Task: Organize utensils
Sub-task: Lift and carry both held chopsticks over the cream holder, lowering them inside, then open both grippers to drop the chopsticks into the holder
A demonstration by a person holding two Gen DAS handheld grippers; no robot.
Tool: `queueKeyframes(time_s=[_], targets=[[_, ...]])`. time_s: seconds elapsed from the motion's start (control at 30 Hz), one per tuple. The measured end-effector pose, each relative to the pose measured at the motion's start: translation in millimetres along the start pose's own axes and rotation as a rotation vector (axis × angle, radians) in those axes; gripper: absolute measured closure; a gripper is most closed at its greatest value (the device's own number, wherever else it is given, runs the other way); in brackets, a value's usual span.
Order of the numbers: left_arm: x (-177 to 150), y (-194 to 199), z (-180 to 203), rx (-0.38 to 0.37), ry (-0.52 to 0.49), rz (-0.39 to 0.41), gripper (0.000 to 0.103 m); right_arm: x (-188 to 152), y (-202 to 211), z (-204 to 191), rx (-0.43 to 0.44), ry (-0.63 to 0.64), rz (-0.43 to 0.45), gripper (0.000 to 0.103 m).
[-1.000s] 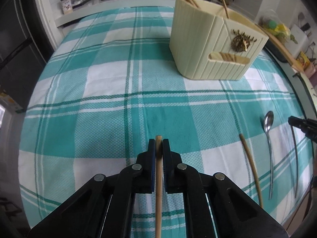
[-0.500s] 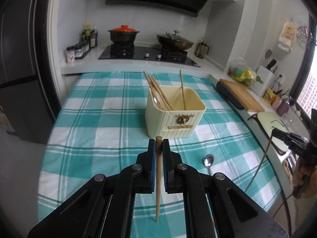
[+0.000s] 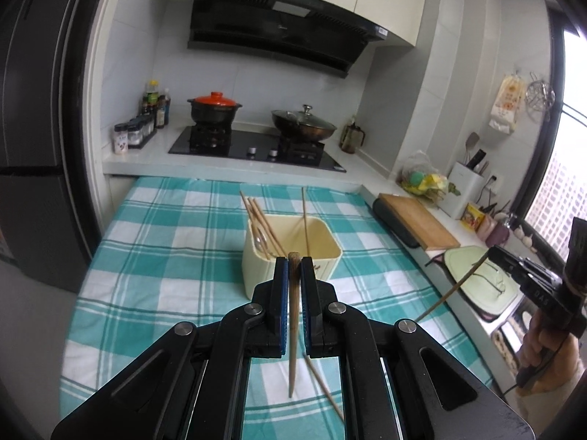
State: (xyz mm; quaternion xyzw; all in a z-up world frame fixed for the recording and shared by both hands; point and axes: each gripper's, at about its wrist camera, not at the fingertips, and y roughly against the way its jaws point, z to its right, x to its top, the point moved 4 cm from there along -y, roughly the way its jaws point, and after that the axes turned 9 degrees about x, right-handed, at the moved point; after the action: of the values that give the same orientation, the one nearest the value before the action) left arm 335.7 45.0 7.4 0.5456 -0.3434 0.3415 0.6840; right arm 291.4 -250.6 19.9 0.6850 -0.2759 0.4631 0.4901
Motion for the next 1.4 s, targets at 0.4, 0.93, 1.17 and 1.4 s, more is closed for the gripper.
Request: queueKeyframes(time_s=[0.4,0.93,1.17,1.4], targets=[[32,6,7,-0.036,0.033,0.027,0.098,34,2,-14,0.034,0.03,0.027,0.097],[156,-56,36,0.057,-0.016,0.197,0.098,147,-77,-31,0.084,0.099,0.135,0.097],[152,-116,31,0.077,0.002,0.129,0.098,154,-137,-19,0.105,0.08,0.125,0.097],[129,-175,25,0.097,0.015,0.026,0.098,129,-200,-1,0.124,0.053,0.064,0.097]])
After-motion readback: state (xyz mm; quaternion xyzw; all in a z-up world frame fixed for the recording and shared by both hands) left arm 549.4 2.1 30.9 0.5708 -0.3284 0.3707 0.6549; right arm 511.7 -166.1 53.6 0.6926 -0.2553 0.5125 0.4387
